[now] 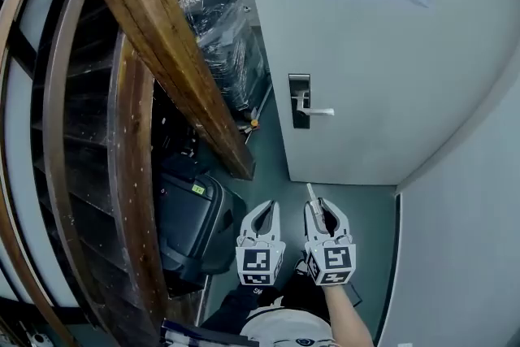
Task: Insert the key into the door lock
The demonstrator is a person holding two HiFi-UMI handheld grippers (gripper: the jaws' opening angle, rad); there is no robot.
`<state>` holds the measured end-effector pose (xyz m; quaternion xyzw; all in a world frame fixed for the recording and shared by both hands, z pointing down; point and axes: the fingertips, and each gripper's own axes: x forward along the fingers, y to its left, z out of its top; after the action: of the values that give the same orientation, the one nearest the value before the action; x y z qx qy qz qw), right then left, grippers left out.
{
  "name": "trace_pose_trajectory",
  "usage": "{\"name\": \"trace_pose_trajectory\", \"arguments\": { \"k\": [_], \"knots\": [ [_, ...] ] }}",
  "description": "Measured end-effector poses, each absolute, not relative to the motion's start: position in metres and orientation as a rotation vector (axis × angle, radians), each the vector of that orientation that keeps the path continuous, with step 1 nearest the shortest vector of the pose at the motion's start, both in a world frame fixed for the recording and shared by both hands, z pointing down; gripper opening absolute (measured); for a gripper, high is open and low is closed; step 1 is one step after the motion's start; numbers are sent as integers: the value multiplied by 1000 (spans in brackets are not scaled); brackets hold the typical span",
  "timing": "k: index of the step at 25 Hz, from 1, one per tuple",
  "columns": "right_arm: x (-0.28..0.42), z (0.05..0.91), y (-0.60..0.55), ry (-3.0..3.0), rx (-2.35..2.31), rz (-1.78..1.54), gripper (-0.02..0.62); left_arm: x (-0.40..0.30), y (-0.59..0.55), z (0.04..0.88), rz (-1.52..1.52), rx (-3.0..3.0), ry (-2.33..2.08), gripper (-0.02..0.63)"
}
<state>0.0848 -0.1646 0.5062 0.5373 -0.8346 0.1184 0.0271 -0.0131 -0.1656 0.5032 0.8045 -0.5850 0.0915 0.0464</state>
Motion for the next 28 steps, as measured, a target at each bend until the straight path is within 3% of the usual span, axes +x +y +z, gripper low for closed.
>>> {"name": "trace_pose_trajectory", "arguments": {
  "k": [12,28],
  "knots": [
    [80,564,-243,-2423,1641,344,117,-23,-226,542,325,2422,-1775,3],
    [58,651,-404,-2293,1740,186,117,-46,-271,667,326,2441,-1670,3]
  ]
}}
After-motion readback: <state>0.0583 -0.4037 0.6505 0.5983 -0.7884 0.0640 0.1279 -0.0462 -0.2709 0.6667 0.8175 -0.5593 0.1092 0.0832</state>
